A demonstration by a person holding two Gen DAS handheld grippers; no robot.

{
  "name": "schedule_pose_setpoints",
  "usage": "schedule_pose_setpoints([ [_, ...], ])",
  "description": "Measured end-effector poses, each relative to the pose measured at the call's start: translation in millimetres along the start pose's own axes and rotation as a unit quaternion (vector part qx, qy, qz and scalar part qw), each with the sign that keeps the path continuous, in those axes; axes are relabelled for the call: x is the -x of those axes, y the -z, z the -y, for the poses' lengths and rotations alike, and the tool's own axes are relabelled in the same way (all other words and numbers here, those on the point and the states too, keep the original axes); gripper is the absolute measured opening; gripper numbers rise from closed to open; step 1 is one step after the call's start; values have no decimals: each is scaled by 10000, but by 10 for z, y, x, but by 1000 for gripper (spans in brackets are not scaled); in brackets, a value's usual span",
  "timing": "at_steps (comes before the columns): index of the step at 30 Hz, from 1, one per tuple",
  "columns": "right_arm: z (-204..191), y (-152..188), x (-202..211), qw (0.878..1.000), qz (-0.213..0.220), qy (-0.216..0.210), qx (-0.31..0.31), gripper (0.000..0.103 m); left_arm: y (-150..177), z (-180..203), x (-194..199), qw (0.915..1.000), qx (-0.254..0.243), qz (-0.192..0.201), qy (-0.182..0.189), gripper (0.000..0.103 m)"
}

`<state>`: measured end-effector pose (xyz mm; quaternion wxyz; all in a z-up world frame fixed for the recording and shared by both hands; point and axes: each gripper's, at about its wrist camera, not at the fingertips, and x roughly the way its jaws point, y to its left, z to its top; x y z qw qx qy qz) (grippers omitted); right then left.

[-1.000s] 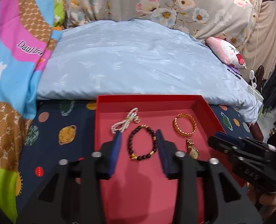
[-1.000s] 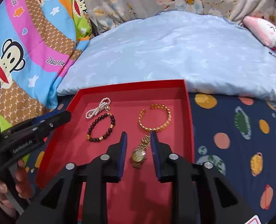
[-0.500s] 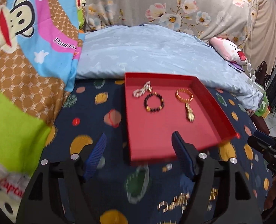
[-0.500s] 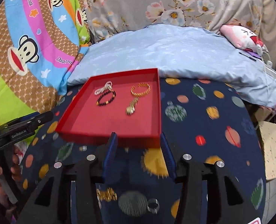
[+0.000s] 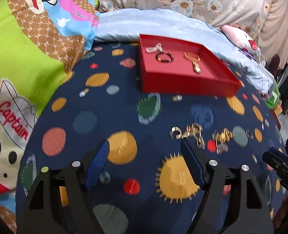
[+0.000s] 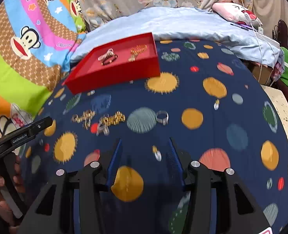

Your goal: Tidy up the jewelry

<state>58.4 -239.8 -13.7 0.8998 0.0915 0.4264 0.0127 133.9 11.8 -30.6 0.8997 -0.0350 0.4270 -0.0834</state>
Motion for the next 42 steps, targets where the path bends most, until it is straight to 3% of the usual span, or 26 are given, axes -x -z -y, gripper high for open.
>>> schedule_pose_setpoints([
  [12,74,100,-100,9998,-78,17,-161,47,71,215,-176,9998,-203,-7,-1,70],
  [21,94,84,-130,9997,-119,-85,-198,47,6,316,-353,9994,-344,-19,92,56],
  [25,91,53,-119,9996,-90,-143,-231,47,-46,350,-441,9991,-347,-65,238,43],
  [30,86,45,-119,9995,-86,-177,-245,47,-67,396,-489,9989,-380,-38,278,37],
  [35,67,35,-131,9994,-102,-204,-260,47,-79,434,-512,9982,-402,-57,430,18],
  [42,26,18,-151,9994,-105,-213,-240,47,-82,432,-505,9979,-359,-44,530,12],
])
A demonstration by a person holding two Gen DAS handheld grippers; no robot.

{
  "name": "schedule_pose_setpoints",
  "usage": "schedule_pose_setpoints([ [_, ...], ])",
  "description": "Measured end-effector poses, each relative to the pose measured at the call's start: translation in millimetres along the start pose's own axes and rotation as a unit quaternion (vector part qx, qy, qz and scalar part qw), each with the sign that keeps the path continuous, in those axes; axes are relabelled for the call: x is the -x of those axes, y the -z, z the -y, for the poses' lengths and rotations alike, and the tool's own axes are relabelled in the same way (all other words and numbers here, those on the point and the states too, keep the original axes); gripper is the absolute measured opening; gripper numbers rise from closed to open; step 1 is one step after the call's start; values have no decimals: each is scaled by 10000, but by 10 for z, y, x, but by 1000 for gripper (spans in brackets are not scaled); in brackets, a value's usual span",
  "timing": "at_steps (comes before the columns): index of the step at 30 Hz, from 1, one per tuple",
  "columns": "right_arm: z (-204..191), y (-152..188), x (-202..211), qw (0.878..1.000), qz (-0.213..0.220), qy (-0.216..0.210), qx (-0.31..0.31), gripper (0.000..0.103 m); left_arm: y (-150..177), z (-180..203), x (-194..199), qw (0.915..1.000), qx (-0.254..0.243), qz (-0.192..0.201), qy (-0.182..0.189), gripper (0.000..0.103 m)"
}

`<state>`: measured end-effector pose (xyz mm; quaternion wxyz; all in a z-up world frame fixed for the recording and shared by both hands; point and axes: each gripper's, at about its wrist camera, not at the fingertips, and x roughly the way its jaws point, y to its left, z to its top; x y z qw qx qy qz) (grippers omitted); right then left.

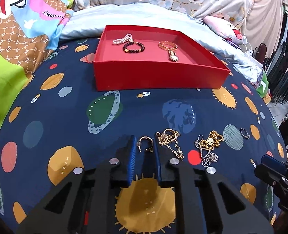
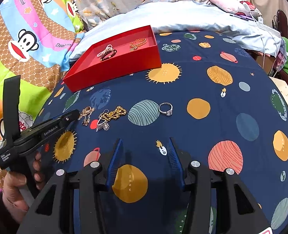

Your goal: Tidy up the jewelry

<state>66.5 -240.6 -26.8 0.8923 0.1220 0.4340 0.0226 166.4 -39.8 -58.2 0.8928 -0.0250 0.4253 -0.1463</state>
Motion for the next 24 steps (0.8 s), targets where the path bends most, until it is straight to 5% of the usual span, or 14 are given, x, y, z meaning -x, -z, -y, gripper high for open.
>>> schedule_pose_setpoints([
  [1,3,1,1,10000,4,-2,1,47,-3,-10,10,10000,21,-5,11,4],
  [11,-31,-14,-1,10000,19,-3,51,47,17,-110,185,9997,173,5,163,5],
  [12,-37,-15,-3,10000,19,-4,59,47,23,-105,187,9997,165,-7,174,7],
  [14,-41,-18,-7,10000,16,-9,71,47,35,-81,182,9997,133,-23,182,31],
  [15,-46,-19,-11,10000,17,-9,74,47,41,-59,177,9998,110,4,134,35],
  [24,-51,-26,-16,10000,6,-18,69,47,46,72,16,9999,-155,-17,-21,32],
])
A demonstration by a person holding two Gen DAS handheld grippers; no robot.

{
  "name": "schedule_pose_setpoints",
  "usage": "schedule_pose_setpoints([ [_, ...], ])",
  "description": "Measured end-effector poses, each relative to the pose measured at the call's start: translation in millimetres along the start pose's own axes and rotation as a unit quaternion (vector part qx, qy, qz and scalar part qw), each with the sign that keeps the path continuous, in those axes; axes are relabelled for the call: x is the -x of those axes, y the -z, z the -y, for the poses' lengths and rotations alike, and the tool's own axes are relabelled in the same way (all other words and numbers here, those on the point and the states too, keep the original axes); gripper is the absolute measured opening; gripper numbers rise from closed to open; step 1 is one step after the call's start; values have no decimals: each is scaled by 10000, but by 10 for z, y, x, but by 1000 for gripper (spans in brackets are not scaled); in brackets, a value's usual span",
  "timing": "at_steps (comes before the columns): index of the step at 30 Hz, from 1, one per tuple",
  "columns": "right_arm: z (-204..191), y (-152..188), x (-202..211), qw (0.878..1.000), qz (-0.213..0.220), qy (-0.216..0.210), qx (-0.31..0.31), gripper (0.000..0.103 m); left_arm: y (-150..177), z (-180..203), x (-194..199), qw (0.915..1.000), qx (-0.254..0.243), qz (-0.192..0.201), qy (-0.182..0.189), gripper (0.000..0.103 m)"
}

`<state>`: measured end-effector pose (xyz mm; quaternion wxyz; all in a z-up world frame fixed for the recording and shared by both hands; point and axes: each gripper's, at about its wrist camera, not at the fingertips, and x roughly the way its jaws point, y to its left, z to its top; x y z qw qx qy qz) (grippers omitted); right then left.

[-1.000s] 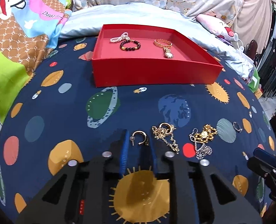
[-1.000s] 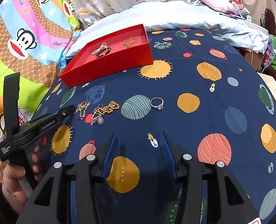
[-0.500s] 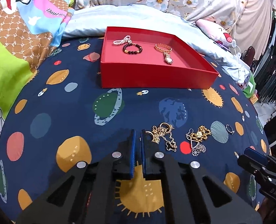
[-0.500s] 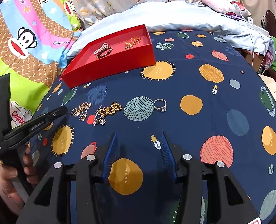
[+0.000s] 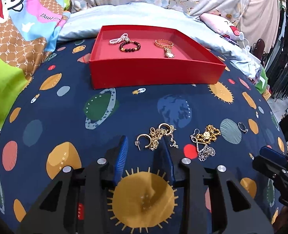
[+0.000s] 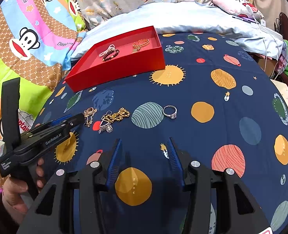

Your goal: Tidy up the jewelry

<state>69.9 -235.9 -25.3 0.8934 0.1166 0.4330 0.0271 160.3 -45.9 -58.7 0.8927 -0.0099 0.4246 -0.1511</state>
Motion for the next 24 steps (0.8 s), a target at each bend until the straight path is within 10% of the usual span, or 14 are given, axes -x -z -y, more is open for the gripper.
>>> schedule_pose_setpoints([
  [4,0,-3,-3,10000,-2,0,8,47,-22,-43,-16,10000,33,5,-64,18],
  [24,58,-110,-165,9998,21,167,73,47,51,-204,167,9997,197,32,-138,17],
])
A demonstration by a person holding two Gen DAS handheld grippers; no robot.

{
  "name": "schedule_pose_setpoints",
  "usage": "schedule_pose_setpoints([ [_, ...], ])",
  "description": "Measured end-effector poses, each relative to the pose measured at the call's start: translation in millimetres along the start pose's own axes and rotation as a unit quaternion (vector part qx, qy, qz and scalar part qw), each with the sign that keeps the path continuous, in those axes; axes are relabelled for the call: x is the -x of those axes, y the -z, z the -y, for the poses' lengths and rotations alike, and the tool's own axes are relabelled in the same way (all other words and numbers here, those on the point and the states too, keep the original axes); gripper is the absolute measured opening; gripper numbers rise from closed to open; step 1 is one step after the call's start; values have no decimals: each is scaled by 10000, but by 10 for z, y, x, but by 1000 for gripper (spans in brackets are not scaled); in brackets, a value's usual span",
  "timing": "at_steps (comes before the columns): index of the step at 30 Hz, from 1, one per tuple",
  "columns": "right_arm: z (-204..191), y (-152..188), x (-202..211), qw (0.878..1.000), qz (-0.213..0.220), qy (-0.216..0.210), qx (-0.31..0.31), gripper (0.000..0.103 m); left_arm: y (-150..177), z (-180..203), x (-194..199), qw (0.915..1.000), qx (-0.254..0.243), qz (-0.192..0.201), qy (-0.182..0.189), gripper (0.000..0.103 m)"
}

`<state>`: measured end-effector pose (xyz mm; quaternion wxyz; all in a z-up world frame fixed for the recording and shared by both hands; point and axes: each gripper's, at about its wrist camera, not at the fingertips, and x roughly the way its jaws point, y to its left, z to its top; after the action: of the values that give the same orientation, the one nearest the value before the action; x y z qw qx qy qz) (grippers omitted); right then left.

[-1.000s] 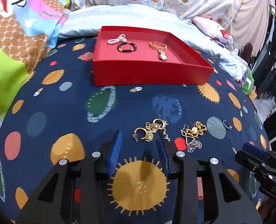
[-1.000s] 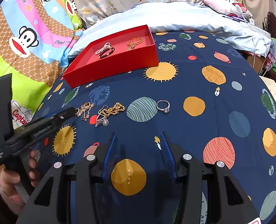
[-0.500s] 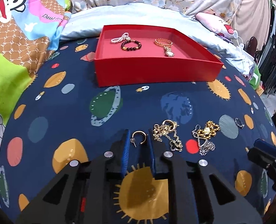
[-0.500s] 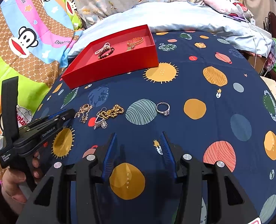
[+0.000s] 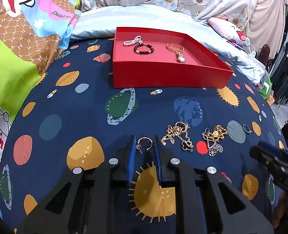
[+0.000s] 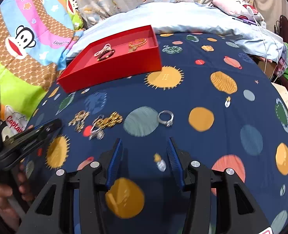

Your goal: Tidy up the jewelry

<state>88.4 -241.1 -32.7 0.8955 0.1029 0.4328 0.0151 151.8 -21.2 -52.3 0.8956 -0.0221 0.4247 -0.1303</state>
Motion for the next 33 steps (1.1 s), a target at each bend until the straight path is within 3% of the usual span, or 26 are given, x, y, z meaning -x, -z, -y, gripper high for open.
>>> schedule_pose_setpoints([
  [11,126,-195,-214,9997,21,228,17,45,45,-16,-30,9998,97,-113,108,17],
  [16,88,-211,-266,9990,35,401,169,34,44,-10,-37,9998,102,-129,139,17],
  [20,120,-230,-283,9985,77,532,125,19,45,-7,-41,9998,105,-129,145,17],
  [33,43,-181,-25,9996,201,218,-35,18,39,-6,187,9991,199,-14,371,17],
])
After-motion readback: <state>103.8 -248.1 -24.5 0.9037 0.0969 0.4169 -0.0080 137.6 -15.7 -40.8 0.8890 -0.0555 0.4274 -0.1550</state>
